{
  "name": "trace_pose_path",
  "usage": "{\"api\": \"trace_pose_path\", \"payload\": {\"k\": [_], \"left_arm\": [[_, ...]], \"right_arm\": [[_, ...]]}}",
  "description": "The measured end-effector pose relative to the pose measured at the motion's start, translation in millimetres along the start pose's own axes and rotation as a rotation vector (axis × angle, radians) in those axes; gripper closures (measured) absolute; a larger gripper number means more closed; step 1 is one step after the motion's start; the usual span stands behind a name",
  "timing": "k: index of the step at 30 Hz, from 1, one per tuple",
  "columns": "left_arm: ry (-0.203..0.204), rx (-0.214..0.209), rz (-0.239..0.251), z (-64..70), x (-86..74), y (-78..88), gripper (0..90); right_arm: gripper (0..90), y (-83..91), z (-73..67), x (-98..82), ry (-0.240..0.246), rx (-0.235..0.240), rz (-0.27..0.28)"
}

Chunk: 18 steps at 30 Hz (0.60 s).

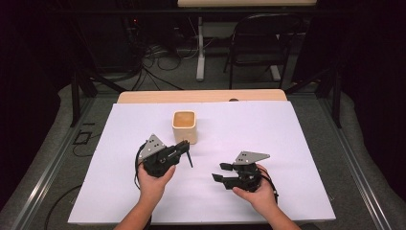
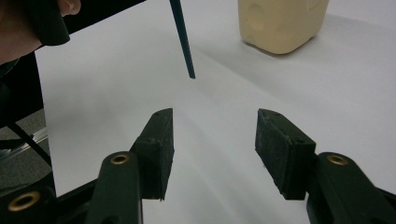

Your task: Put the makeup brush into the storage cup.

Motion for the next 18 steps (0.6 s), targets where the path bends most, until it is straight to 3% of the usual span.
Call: {"api": "trace_pose_path", "payload": {"k": [18], "left_arm": [[0.011,0.013,0.022,-4.7,14.9,-3.7,83.5]], "right_arm": [[47.1,1.1,1.2,-0.3,-0.002,-0.005,0.006]]}}
Point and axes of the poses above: each handheld gripper's, and its own axes: y roughly backward along the jaws, x roughly out of its top, z roughly to its right, the point moved 5 cm from there along -y, roughly forward along the jaws, and after that the axes turned 9 degrees about y, right-handed, at the moved point
